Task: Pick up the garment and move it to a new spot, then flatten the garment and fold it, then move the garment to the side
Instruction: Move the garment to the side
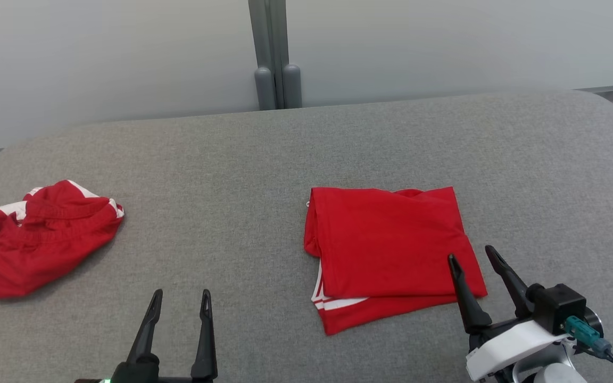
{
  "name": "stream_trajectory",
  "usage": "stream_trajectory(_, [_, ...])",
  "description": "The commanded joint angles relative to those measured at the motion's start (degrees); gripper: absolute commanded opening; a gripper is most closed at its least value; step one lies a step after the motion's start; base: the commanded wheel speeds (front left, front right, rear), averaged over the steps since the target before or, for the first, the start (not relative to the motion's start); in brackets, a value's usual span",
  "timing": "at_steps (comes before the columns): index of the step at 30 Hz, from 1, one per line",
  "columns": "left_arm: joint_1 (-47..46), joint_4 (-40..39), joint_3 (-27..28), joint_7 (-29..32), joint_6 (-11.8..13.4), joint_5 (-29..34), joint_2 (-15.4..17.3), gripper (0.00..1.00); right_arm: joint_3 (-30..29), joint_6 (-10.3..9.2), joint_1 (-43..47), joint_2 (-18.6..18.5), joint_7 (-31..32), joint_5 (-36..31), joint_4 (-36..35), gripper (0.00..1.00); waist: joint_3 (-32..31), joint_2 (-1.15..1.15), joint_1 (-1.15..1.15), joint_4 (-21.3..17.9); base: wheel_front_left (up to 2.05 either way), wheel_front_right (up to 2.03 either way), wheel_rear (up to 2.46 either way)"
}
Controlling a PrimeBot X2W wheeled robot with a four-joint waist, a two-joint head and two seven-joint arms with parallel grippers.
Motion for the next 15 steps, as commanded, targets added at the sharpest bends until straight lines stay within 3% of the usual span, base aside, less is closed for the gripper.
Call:
stream_trajectory(1, [-0.92, -0.38, -0.13, -0.02, -0.12, 0.55, 0.02, 1.00, 0.55, -0.09, -1.47, -1.50, -0.15, 1.16, 0.73, 1.00, 0.81, 0.00, 0.00, 0.11, 0.00, 0.00, 0.00])
stream_trajectory(7, [-3.01, -1.21, -1.51, -0.01, -0.67, 1.74, 0.03, 1.00, 2.40, -0.09, -6.27, -6.50, -0.14, 11.76, 5.12, 1.00, 4.23, 0.00, 0.00, 0.68, 0.00, 0.00, 0.00])
stream_trajectory(15, [-6.23, -1.73, -3.22, -0.02, -1.03, 2.65, 0.04, 1.00, 10.94, -0.08, -14.44, -18.20, 2.76, 36.42, 9.36, 1.00, 9.60, 0.00, 0.00, 1.89, 0.00, 0.00, 0.00])
